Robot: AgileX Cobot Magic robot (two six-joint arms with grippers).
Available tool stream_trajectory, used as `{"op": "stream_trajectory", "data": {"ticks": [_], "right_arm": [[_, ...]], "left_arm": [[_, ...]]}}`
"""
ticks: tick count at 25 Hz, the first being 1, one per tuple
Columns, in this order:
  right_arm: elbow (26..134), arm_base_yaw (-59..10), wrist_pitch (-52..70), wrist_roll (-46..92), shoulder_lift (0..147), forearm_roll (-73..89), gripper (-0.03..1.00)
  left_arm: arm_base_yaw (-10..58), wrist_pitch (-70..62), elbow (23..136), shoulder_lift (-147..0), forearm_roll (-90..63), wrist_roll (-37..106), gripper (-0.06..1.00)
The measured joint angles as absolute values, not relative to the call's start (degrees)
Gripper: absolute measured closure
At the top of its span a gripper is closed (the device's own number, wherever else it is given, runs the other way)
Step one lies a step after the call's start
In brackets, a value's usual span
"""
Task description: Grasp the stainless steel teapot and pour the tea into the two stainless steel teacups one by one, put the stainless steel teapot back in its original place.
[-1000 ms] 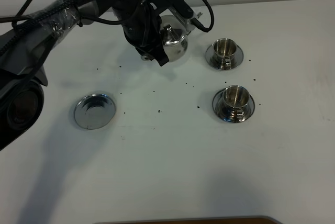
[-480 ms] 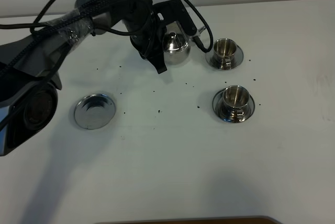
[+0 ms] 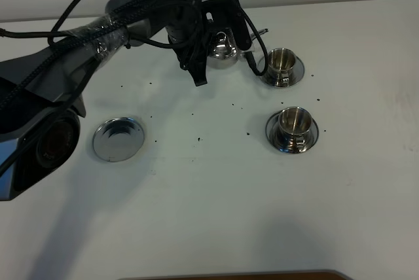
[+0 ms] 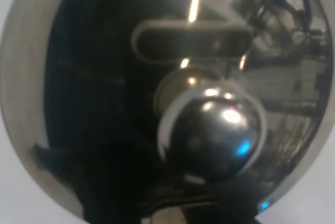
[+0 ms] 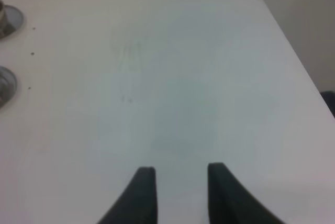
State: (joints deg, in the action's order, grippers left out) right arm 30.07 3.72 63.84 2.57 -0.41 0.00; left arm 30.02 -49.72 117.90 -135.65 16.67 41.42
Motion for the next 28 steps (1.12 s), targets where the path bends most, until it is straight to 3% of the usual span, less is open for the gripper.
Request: {"op": "stream_trajectory", "data": {"ticks": [28], "right_arm": [[30.07,3.72,63.84,2.57,-0.41,0.0,0.72]], "left_arm": [[34.36,-42.48,118.12,-138.47,35.37,44.26,0.7]]}}
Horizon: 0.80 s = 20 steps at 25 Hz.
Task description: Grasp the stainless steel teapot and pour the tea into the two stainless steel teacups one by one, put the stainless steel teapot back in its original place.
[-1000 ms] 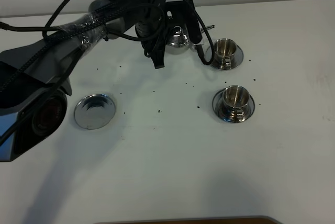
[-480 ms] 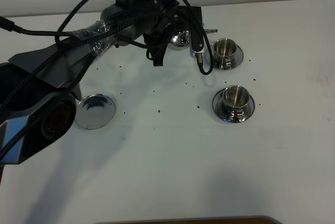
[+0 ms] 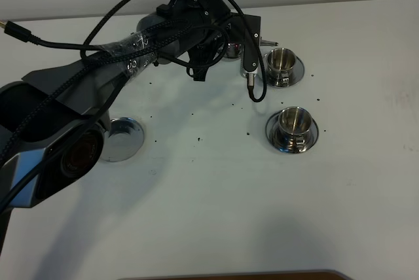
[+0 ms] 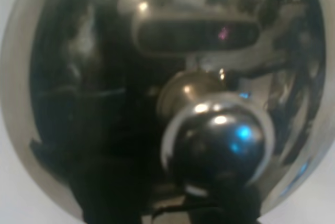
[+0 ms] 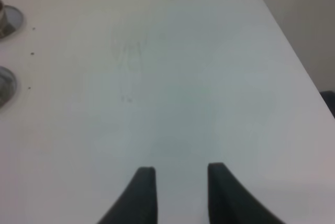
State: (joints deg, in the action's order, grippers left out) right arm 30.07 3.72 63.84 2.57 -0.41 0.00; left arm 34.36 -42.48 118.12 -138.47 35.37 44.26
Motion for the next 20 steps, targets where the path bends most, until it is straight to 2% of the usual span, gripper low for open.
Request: {"op": "stream_trajectory", "data": {"ticks": [20], "right_arm": [[30.07,3.72,63.84,2.57,-0.41,0.0,0.72]], "left_arm": [[34.84,-40.1,118.12,-139.08,42.6,47.99,0.7]]}}
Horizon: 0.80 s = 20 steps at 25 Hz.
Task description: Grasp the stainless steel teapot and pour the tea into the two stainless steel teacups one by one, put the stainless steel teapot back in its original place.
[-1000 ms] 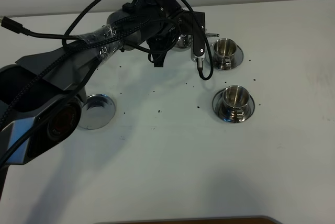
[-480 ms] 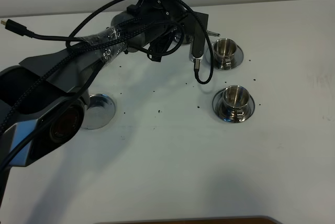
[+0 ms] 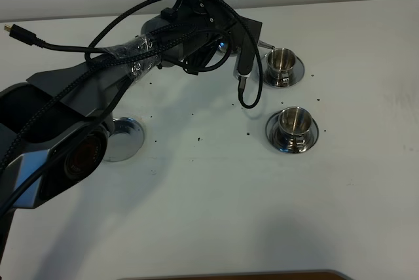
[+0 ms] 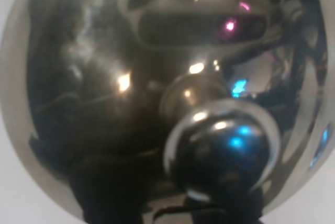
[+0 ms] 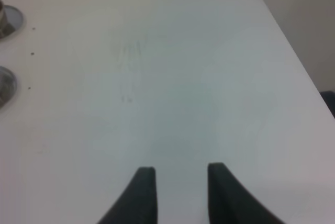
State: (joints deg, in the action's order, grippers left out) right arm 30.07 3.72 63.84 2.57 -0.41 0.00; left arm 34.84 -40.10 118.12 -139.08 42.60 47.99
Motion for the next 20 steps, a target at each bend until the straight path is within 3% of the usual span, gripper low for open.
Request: {"op": "stream_trajectory", "data": {"ticks": [20], "right_arm": [[30.07,3.72,63.84,2.57,-0.41,0.0,0.72]], "left_arm": [[35.79,-36.97,118.12,-139.18,50.17,52.91,0.7]]}}
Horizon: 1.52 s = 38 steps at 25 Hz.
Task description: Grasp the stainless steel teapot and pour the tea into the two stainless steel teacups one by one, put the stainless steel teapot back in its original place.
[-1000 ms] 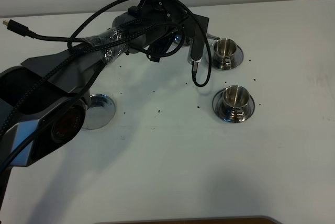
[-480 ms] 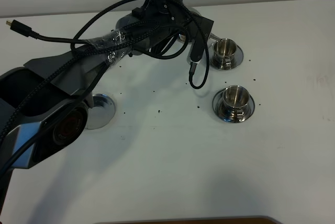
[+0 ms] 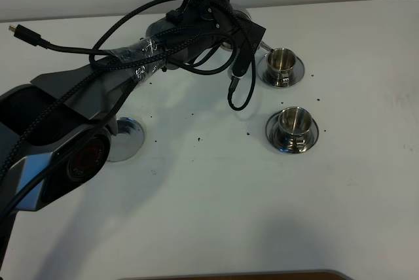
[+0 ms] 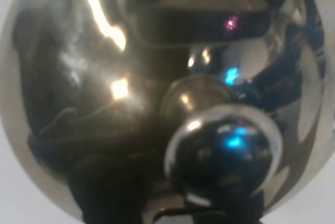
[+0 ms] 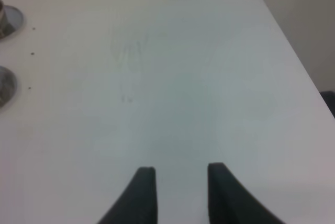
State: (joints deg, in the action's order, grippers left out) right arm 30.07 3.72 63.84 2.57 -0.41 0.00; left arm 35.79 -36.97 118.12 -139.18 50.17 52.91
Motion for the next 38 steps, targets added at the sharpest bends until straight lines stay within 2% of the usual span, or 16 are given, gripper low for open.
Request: {"op": "stream_trajectory", "data": {"ticks": [38], "right_arm": [[30.07,3.72,63.84,2.55,-0.41,0.0,0.72]], "left_arm": [[35.85,-31.72,118.12,-139.37,57.54,54.89,0.7]]}}
